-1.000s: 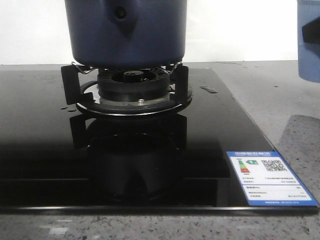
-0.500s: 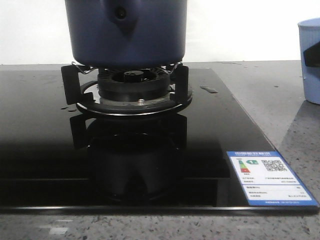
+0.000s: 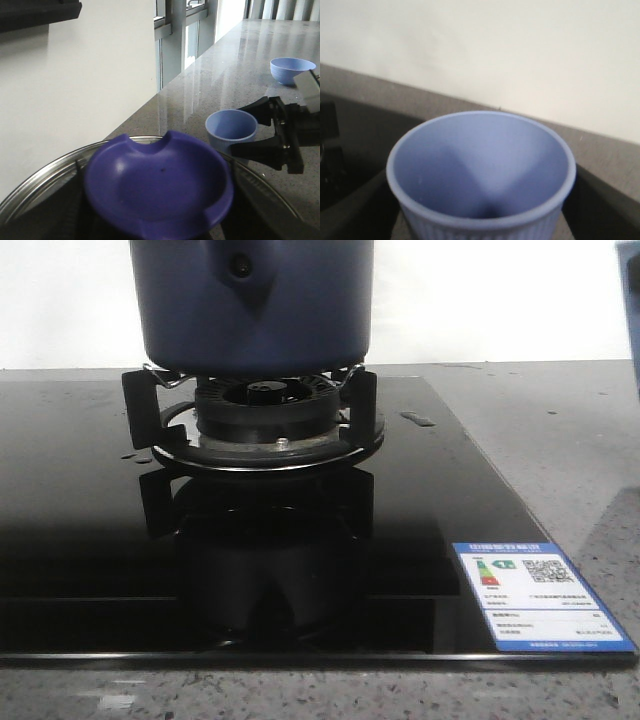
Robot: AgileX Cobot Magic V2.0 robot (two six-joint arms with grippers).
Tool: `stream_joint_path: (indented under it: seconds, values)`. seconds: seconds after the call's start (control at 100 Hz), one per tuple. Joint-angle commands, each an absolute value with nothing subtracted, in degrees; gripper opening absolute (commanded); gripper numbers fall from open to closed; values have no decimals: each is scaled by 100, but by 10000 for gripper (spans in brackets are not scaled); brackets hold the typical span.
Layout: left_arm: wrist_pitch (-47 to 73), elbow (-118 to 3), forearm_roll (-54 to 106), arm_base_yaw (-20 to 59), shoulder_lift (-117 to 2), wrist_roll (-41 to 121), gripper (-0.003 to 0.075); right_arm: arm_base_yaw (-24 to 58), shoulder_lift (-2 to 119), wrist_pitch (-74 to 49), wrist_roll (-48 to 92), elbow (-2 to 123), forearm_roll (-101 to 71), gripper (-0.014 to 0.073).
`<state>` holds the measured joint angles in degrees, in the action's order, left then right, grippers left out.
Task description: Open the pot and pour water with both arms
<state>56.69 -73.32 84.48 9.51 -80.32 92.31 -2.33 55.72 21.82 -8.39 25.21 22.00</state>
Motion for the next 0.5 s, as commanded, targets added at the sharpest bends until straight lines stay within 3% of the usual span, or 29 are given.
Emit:
stream_joint_path:
  seconds: [0.0,0.27,0.49]
  values:
    - [5620,-7509,9111,1040,-7955,9279,312,-283,5183,2641,-851,2666,2105,553]
    - [5658,-7509,9269,1048,-8132,9279,312,-283,5215,2434,-851,2655,2080,553]
    - [5790,-7509,9269,1048,-8132,9279,312,-283,6064,3904,-851,2655,1917,553]
